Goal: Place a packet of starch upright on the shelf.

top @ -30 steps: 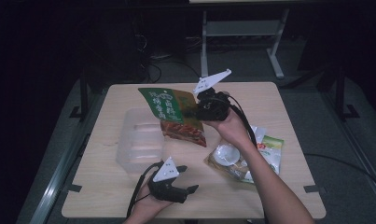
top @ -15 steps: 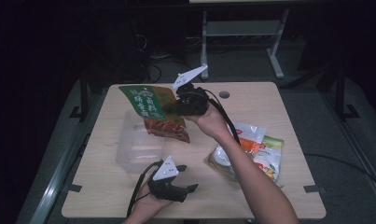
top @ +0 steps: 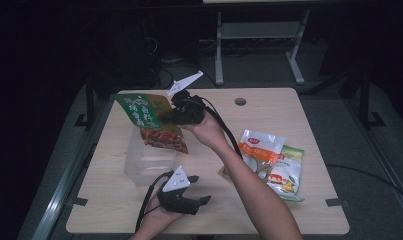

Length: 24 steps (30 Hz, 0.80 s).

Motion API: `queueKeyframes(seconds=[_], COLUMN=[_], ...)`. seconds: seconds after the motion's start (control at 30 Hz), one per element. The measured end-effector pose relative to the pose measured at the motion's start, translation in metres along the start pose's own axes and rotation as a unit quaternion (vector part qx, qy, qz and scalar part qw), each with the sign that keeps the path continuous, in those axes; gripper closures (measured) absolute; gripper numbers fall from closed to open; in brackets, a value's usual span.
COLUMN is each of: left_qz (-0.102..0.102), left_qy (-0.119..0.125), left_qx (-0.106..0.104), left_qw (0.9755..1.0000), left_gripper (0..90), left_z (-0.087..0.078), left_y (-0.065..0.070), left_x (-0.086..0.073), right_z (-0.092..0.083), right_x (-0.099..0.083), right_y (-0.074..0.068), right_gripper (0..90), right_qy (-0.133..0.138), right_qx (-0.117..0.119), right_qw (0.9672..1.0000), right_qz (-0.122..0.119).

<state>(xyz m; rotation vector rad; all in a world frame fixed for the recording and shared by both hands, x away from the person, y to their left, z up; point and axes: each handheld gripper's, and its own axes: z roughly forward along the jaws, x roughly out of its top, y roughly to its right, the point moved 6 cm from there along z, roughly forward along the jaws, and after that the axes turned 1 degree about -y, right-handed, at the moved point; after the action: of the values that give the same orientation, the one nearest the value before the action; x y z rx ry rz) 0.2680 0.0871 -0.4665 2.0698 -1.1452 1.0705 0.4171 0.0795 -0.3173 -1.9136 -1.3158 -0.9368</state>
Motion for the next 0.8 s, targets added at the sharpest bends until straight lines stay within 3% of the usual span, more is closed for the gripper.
queueKeyframes(seconds=[0.4,0.7,0.8], left_qz=[0.003,0.002,0.005], left_qy=[-0.004,-0.003,-0.005], left_qx=[-0.003,-0.002,-0.002], left_qw=[1.0,1.0,1.0], left_gripper=[25.1,25.1,25.1], left_z=[0.001,0.001,0.0], left_y=[0.003,0.002,0.001], left_x=[0.0,0.0,0.0], right_z=[0.029,0.047,0.052], right_x=[0.002,-0.006,-0.013], right_y=[0.0,0.002,0.004], right_gripper=[89.5,89.4,89.4], right_qy=[0.003,0.001,0.004], right_qx=[0.009,0.012,0.008], right_qw=[0.9998,0.9996,0.9992], right_qz=[0.017,0.024,0.038])
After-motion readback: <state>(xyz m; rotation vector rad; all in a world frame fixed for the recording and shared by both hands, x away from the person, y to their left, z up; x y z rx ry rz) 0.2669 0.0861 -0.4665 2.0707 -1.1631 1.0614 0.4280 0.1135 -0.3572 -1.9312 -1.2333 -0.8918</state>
